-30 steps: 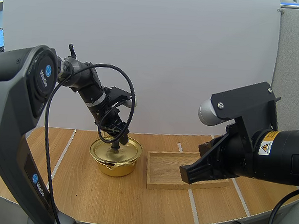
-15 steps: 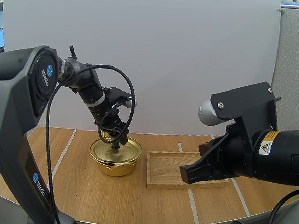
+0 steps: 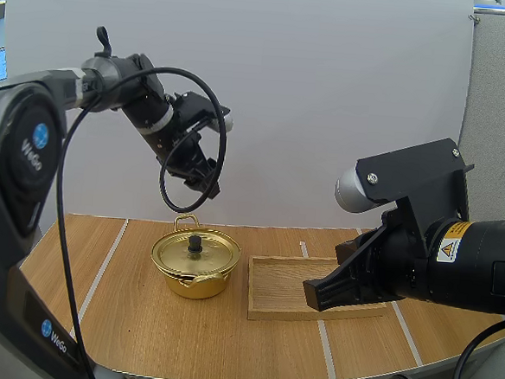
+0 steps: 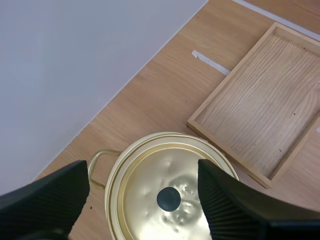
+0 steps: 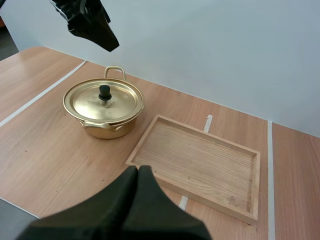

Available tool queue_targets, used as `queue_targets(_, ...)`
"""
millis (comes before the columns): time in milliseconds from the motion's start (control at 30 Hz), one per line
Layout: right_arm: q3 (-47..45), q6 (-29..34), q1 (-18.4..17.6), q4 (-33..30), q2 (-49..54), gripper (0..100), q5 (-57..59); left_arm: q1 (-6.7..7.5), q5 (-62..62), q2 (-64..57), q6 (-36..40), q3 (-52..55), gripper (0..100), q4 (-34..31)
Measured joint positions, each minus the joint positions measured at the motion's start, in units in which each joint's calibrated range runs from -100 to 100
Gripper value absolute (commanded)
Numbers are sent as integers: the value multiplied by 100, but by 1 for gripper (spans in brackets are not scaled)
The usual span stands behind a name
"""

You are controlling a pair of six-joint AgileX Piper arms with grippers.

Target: Open the pot, put the pineapple inside, and close it

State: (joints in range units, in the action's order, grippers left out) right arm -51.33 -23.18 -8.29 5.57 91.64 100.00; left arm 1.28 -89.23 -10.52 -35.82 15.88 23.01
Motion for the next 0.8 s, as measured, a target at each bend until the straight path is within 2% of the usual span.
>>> queue_targets(367,0,0,0,0,0,0,0,0,-556,89,64,0,100,-165)
queue_targets(800,0,0,0,0,0,0,0,0,-733,1158,122,226,100,-254)
